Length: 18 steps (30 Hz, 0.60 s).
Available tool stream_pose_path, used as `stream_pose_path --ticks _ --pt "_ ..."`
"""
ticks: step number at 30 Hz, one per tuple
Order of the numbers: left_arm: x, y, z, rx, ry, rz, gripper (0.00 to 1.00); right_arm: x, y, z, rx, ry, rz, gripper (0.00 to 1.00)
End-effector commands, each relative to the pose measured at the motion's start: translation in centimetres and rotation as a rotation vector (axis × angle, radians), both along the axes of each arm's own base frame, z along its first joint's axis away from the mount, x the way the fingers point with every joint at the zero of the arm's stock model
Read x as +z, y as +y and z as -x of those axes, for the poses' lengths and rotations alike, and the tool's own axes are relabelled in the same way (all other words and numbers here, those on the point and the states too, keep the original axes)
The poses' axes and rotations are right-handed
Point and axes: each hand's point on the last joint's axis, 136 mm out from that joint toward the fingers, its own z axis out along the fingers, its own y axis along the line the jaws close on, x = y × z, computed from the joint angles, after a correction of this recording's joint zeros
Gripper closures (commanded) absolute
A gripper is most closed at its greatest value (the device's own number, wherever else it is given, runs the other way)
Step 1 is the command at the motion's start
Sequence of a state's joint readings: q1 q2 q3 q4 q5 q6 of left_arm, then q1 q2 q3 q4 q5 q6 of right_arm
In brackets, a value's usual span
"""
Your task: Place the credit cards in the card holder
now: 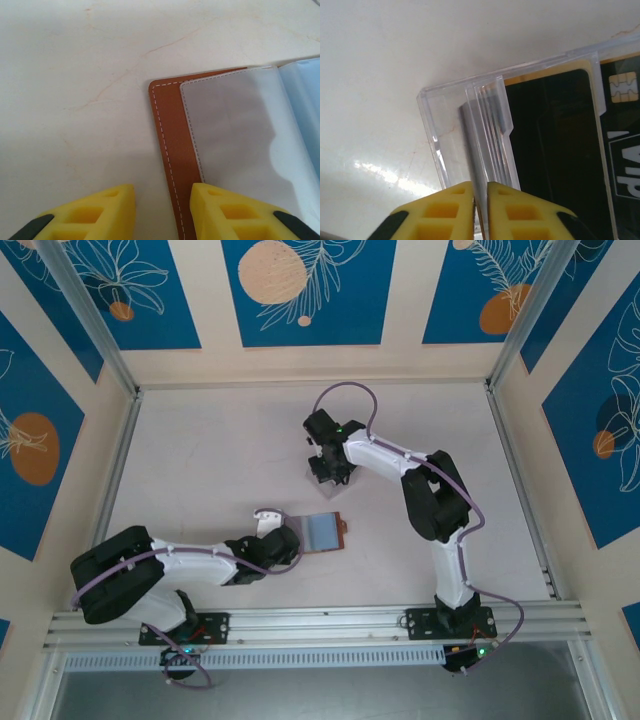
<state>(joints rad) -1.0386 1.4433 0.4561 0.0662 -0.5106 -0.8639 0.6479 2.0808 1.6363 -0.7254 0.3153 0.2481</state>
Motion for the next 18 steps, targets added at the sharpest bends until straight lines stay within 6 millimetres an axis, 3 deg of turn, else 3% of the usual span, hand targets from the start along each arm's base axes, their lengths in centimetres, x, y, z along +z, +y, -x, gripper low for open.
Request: stream_pose_path --ticks 1,7,18 --pt "-3.2 -0.3 2.6 -0.068 0.160 -0.012 0.65 0.0 -0.1 -0.3 0.007 0.001 0.016 0.86" --pt "-3.4 -0.3 2.5 -0.066 0.164 -0.019 0.65 2.2 0.2 -0.4 0.016 -0.042 -0.004 0.91" --pt "-3.4 -0.4 2.6 -0.078 0.166 -0.017 0.65 10.0 -1.5 -0.5 -0.055 -0.216 -0.002 1.00"
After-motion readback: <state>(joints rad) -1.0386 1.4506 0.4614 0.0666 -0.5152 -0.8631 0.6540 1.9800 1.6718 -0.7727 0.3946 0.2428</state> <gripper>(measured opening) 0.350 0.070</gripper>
